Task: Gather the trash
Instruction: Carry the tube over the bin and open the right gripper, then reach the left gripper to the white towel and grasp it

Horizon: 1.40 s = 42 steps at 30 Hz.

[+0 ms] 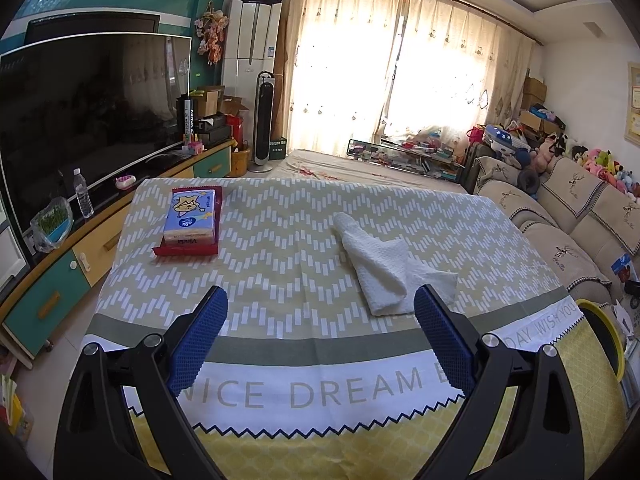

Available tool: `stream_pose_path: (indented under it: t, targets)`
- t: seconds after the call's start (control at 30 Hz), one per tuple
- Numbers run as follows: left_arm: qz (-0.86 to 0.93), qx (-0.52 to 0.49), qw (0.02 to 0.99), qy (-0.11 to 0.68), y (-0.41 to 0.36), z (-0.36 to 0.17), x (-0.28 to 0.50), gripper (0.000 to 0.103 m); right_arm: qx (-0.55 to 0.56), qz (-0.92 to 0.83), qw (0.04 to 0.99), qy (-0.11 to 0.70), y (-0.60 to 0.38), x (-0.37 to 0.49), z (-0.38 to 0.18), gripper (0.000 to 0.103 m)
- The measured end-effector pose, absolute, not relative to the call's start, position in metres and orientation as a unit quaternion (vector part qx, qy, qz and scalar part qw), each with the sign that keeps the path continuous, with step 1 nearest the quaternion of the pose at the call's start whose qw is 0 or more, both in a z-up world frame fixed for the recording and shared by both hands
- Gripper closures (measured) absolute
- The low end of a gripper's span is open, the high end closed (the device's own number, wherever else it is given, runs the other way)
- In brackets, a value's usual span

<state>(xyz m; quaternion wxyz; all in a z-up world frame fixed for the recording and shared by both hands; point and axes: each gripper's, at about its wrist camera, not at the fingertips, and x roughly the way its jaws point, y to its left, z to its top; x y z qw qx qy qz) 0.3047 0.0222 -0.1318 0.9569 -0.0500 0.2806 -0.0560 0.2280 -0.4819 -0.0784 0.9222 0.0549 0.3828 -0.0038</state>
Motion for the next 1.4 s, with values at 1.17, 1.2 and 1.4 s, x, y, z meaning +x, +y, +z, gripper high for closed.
stream_pose_path:
  t: [1.17, 1.2, 1.4]
  targets:
    - [-0.080, 0.006, 0.930, 0.359, -0.025, -0.138, 0.332, 0.006, 0.078, -0.058, 0.941, 0.325, -0.473, 0.181, -0.104, 0.041]
    - [-0.080, 0.013, 0.928, 0.363, -0.032, -0.135, 0.338, 0.006, 0.082, -0.054, 0.941, 0.323, -0.473, 0.180, -0.104, 0.041]
    - [-0.106, 0.036, 0.914, 0.389, -0.071, -0.135, 0.384, 0.006, 0.110, -0.039, 0.940, 0.319, -0.476, 0.172, -0.107, 0.039]
